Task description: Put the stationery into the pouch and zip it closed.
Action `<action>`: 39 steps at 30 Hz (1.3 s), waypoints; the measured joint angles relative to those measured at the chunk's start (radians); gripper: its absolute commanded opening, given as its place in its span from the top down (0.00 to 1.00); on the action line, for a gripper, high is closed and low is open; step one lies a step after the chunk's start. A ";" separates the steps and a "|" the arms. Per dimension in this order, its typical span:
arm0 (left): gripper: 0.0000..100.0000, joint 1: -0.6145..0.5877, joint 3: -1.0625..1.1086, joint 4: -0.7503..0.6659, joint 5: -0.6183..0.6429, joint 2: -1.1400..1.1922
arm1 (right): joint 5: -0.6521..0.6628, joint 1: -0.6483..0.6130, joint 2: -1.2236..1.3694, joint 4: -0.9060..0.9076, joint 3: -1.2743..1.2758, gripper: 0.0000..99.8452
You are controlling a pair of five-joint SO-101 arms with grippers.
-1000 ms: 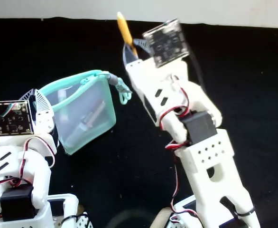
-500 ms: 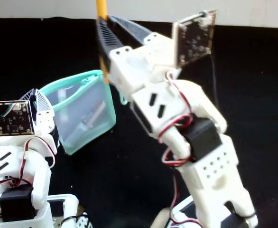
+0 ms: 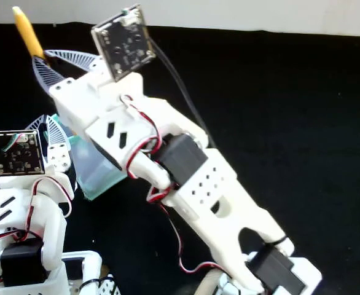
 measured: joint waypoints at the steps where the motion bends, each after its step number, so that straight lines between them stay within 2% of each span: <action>1: 0.99 0.008 0.000 0.000 0.000 0.000 | 0.000 -0.003 0.014 0.000 -0.006 0.99; 9: 0.99 0.026 0.000 0.000 0.000 0.000 | 0.084 -0.035 0.094 -0.011 -0.011 0.99; 16: 0.99 0.026 0.000 0.000 0.000 0.000 | 0.100 -0.035 0.106 -0.017 0.060 0.99; 20: 0.99 0.026 0.002 0.000 0.000 -0.014 | 0.118 -0.029 0.037 -0.018 0.149 0.99; 26: 0.99 0.026 0.009 0.000 0.000 -0.026 | 0.253 -0.020 -0.087 -0.018 0.318 0.99; 29: 0.99 0.026 0.009 0.000 0.000 -0.029 | 0.264 -0.020 -0.129 -0.018 0.377 0.92; 34: 0.99 0.026 0.009 0.000 0.000 -0.029 | 0.267 -0.020 -0.152 -0.018 0.397 0.71; 39: 0.99 0.026 0.014 0.000 0.000 -0.029 | 0.267 -0.020 -0.155 0.026 0.390 0.69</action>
